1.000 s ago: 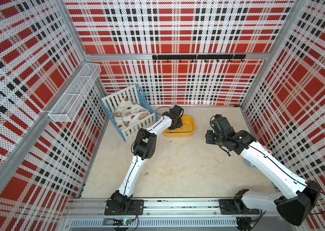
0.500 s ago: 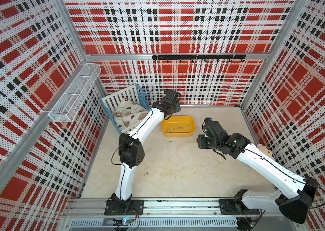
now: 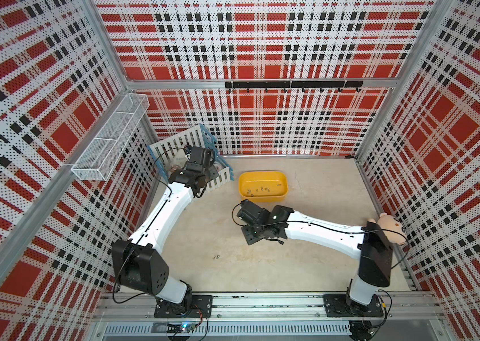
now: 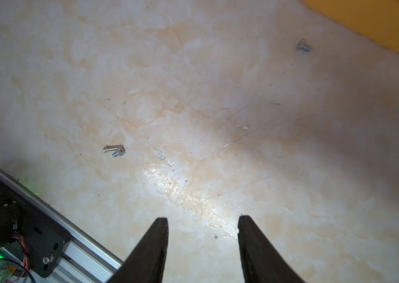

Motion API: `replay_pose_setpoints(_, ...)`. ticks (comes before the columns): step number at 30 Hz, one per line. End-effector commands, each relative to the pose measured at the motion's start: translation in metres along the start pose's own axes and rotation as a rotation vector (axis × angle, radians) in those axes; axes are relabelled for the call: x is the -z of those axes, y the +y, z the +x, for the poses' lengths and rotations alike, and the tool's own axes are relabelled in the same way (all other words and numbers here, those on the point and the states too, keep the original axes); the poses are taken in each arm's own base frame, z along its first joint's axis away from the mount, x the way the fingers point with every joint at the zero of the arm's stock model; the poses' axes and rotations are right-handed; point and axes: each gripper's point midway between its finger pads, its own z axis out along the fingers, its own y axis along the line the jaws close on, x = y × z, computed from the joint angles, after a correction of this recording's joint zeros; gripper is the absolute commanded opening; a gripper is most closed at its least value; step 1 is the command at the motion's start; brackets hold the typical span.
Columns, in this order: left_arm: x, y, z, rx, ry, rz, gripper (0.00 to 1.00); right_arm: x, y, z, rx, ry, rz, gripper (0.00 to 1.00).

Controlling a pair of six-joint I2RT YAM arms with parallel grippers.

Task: Put the screws on the desktop into the storage box
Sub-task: Place the screw in the storage box, then pick up the screw from the center of the board.

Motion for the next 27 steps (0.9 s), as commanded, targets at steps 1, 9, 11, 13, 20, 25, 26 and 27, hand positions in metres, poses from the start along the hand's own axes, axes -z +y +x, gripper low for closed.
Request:
replay_pose_setpoints(1,0.028,0.026,-0.023,0.034,-0.069,0.010,0.39,-0.020,0.033,0.010,0.074,0.056,-0.036,0.55)
replay_pose_setpoints(9,0.053,0.088,-0.028,0.064,-0.090,-0.067,0.40,-0.055,0.066,0.021,0.084,0.129,-0.040,0.55)
replay_pose_setpoints(11,0.056,0.098,-0.026,0.064,-0.088,-0.082,0.40,-0.059,0.068,0.018,0.054,0.130,-0.035,0.55)
replay_pose_setpoints(13,0.057,0.106,-0.023,0.064,-0.084,-0.094,0.40,-0.065,0.070,0.019,0.030,0.142,-0.029,0.55)
replay_pose_setpoints(20,0.057,0.118,-0.015,0.055,-0.069,-0.107,0.40,-0.080,0.071,0.019,-0.030,0.171,0.005,0.54)
replay_pose_setpoints(25,0.056,0.123,-0.010,0.050,-0.059,-0.115,0.40,-0.091,0.072,0.019,-0.029,0.187,0.044,0.54)
replay_pose_setpoints(26,0.056,0.124,-0.009,0.048,-0.058,-0.119,0.40,-0.093,0.072,0.019,-0.028,0.190,0.048,0.54)
replay_pose_setpoints(27,0.056,0.125,-0.009,0.049,-0.058,-0.118,0.40,-0.094,0.074,0.018,-0.025,0.189,0.050,0.55)
